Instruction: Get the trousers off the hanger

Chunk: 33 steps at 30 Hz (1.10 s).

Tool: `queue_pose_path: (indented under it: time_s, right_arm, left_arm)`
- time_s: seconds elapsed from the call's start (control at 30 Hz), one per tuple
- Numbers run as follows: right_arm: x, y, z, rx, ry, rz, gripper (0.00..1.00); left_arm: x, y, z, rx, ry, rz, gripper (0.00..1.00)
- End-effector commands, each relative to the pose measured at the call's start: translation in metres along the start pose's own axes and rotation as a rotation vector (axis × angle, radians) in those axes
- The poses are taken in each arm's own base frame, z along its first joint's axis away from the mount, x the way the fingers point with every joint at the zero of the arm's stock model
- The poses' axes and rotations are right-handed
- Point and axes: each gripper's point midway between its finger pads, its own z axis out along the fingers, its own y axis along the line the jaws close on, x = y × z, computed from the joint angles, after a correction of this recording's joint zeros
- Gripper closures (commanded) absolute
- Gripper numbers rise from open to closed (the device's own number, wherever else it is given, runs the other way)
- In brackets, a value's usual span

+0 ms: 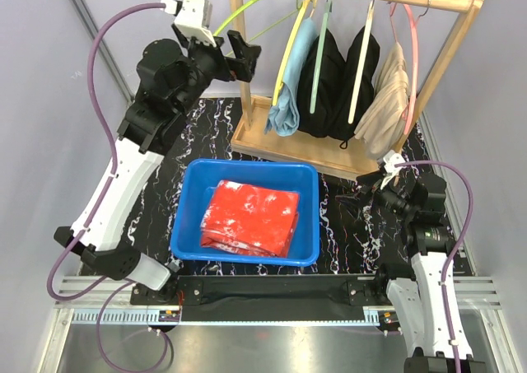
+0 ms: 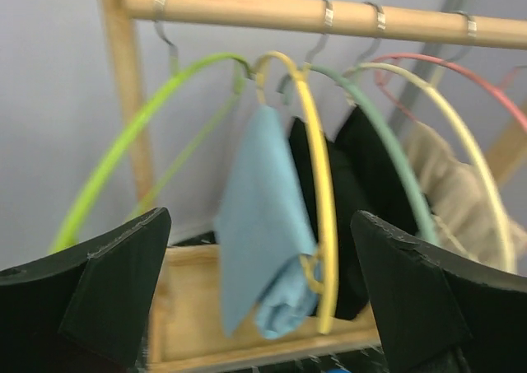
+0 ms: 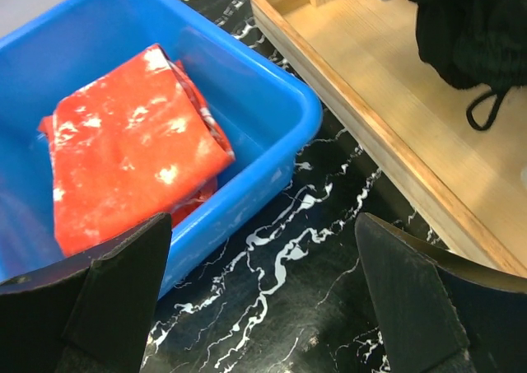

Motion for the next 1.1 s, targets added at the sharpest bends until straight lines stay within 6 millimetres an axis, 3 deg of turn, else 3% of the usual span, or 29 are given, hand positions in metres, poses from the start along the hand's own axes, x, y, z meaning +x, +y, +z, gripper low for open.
queue_pose_path:
  time_s: [0.0,0.1,0.4,0.43,0.6,0.73,0.83,0.87,0.9,1.07]
  right_arm:
    - [-0.008,-0.015,0.002,0.064,-0.033,-0.022,0.0]
    - [-0.007,-0.018,0.003,0.072,-0.032,-0.016,0.0]
    - [-0.009,-0.02,0.002,0.088,-0.042,-0.023,0.0]
    - [-0.01,-0.02,0.001,0.09,-0.044,-0.024,0.0]
    - [-0.011,-0.023,0.001,0.099,-0.048,-0.024,0.0]
    - [-0.01,-0.024,0.001,0.103,-0.047,-0.021,0.0]
    - [-0.009,-0.024,0.001,0.104,-0.044,-0.017,0.0]
    - [-0.009,-0.025,0.001,0.104,-0.043,-0.016,0.0]
    - [-0.01,-0.025,0.0,0.107,-0.044,-0.016,0.0]
    - [-0.009,-0.027,-0.001,0.116,-0.044,-0.014,0.0]
  left_arm:
    - [-0.004,-0.043,0.002,0.194,0.016,-0.174,0.01]
    - [0.002,-0.052,0.014,0.229,0.038,-0.236,0.02]
    - [0.045,-0.047,0.066,0.155,0.151,-0.297,0.12]
    - [0.044,-0.048,0.067,0.154,0.155,-0.292,0.14]
    - [0.075,-0.043,0.087,0.094,0.197,-0.24,0.18]
    - [0.092,-0.037,0.095,0.021,0.218,-0.114,0.22]
    - [0.104,-0.03,0.104,-0.043,0.224,-0.018,0.44]
    - [0.107,-0.029,0.107,-0.048,0.226,0.004,0.57]
    - [0.106,-0.024,0.107,-0.085,0.219,0.038,1.0]
    - [0.057,-0.024,0.103,-0.13,0.066,0.136,1.0]
